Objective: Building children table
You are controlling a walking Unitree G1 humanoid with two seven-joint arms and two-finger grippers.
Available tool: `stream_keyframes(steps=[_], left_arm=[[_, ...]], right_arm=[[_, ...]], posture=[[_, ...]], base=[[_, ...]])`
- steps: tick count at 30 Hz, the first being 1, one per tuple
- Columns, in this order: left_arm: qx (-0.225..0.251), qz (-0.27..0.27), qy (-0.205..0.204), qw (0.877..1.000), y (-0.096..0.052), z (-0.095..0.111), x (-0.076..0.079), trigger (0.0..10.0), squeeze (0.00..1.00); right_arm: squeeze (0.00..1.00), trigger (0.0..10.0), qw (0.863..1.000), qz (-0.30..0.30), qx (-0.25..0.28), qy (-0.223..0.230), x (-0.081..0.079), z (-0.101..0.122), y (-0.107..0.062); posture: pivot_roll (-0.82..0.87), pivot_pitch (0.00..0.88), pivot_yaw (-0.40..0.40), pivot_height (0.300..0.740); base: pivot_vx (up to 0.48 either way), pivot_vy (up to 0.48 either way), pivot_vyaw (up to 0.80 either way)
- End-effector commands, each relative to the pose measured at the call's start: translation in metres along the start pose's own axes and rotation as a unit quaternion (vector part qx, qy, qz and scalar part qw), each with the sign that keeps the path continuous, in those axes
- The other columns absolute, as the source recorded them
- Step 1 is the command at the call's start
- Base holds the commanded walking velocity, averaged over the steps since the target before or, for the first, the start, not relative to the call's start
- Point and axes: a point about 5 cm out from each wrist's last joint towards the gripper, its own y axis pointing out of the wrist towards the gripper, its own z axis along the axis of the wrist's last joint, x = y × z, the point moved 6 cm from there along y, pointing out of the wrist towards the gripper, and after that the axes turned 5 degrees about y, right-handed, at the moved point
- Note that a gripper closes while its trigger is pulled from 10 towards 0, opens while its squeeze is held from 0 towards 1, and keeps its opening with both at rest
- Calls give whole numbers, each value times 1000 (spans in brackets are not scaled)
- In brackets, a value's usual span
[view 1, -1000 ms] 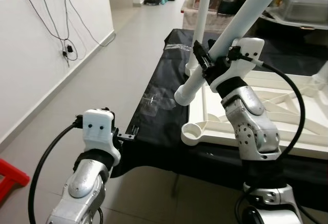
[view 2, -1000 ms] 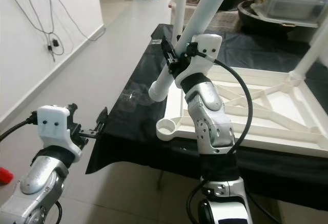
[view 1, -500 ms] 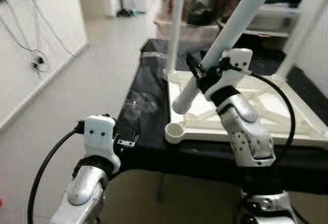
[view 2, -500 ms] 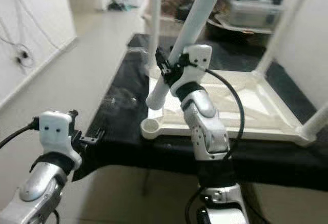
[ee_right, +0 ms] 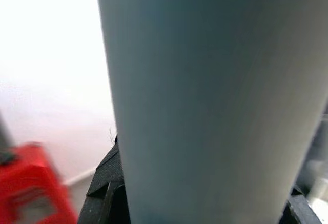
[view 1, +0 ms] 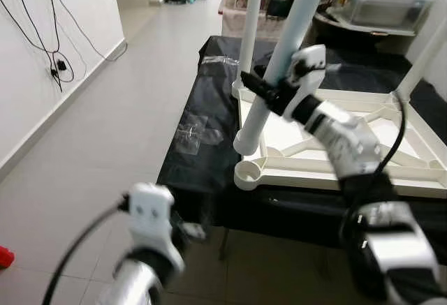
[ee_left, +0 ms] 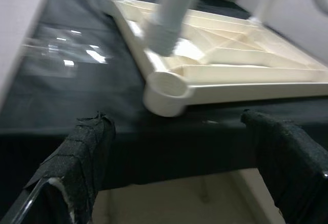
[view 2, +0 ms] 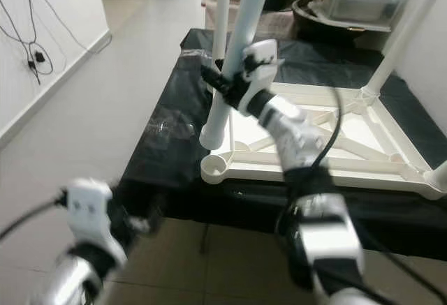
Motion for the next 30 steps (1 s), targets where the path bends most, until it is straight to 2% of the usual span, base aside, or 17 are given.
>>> stream_keyframes(steps=[1, 6, 8, 17, 24, 27, 30], left_arm=[[-13, -14, -4, 1000, -5, -3, 7, 10000, 0], [-26, -42, -1, 999, -14, -5, 16, 10000, 0], [-26, -42, -1, 999, -16, -5, 16, 10000, 0], [-36, -47, -8, 998, -23, -4, 20, 10000, 0], [-41, -47, -6, 998, -24, -6, 20, 10000, 0], [-53, -68, 59, 995, -27, -10, 18, 10000, 0], [-58, -71, 69, 993, -27, -12, 17, 10000, 0]], right_arm=[[0, 10000, 999, 49, -2, 21, -7, 2, -1], [0, 10000, 990, 136, -21, 20, -21, 7, -3], [0, 10000, 988, 154, -28, 17, -25, 6, -4], [0, 10000, 976, 210, -65, 0, -31, -12, -7], [0, 10000, 970, 228, -79, -6, -33, -15, -9], [0, 10000, 963, 253, -89, -10, -34, -14, -15], [0, 10000, 960, 265, -92, -11, -35, -14, -18]], posture=[[130, 257, -68, 740], [138, 288, -67, 740], [141, 292, -67, 740], [146, 299, -60, 740], [144, 300, -58, 740], [148, 294, -56, 740], [149, 288, -54, 740]], base=[[0, 0, 0], [0, 0, 0], [0, 0, 0], [0, 0, 0], [0, 0, 0], [0, 0, 0], [0, 0, 0]])
